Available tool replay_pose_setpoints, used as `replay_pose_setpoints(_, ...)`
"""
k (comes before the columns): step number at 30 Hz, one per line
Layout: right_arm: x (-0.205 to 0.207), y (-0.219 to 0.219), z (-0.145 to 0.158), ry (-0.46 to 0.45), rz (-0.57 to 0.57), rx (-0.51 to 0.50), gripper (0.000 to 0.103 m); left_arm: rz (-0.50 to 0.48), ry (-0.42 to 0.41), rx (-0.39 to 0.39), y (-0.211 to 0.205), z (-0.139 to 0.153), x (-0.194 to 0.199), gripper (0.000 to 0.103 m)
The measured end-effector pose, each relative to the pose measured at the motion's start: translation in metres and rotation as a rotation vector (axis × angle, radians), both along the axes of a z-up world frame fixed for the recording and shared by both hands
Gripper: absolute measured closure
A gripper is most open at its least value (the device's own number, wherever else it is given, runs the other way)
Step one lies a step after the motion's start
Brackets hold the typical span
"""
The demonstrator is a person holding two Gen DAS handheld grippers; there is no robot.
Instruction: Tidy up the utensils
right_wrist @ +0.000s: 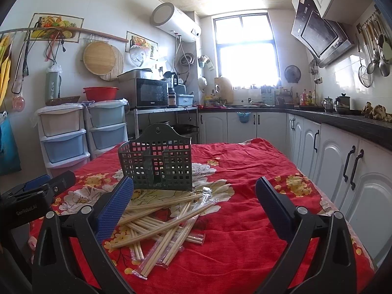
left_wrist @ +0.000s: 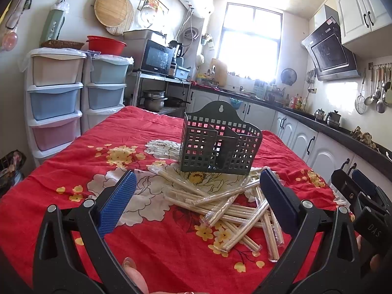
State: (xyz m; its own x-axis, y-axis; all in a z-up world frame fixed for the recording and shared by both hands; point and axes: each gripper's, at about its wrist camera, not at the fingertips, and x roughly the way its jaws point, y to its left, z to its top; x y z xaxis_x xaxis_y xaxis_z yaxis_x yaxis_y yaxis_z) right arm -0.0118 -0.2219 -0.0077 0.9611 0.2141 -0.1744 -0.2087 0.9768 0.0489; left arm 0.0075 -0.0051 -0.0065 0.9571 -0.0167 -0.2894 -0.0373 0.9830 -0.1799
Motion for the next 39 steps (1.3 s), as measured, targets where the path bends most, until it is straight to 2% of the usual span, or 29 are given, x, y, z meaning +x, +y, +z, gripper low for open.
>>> replay_pose_setpoints(26, -0.001, 0.007, 0.000, -0.001, 0.020, -0.025, 0.006, 0.019, 0.001, -0.018, 0.015, 0.000, -0.004, 0.010)
replay_pose_setpoints(39, 0.017, 0.025, 0.009, 0.055, 0.112, -0.071, 0.006, 0.092, 0.051, -0.068, 0.044, 0.003, 0.006, 0.010)
